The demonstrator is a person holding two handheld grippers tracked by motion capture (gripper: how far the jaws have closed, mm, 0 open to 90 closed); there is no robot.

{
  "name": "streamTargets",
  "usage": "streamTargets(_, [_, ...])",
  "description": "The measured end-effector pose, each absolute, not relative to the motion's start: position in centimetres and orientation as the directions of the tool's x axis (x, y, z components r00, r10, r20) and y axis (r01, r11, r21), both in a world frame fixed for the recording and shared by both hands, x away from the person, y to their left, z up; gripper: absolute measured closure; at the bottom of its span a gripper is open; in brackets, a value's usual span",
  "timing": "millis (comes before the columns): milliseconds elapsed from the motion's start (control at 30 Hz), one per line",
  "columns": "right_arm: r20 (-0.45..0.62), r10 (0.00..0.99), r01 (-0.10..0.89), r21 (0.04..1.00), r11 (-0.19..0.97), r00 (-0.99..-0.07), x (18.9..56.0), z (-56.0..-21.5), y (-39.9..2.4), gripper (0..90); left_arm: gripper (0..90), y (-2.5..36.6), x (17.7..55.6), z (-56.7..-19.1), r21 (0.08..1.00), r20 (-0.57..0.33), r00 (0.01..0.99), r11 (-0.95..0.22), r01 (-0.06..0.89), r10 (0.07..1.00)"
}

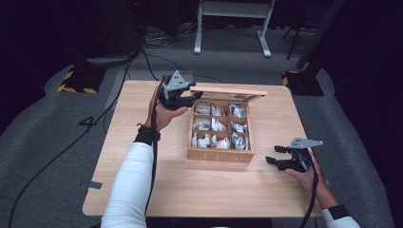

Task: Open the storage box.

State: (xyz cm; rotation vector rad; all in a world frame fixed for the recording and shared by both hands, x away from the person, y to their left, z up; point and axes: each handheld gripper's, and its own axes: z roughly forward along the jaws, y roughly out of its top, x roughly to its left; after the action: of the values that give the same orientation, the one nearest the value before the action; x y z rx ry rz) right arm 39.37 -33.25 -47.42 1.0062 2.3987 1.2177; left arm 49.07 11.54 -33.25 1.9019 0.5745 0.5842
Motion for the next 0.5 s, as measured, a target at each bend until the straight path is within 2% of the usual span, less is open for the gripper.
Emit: streamTargets(500, [0.02,0.64,0.436,0.748,0.5,-0.768,39.7,-49.7,-31.5,29.4,56.2,11.1,51.4,-31.9,0.925,0.115,0.736,-0.343,0.166,0.667])
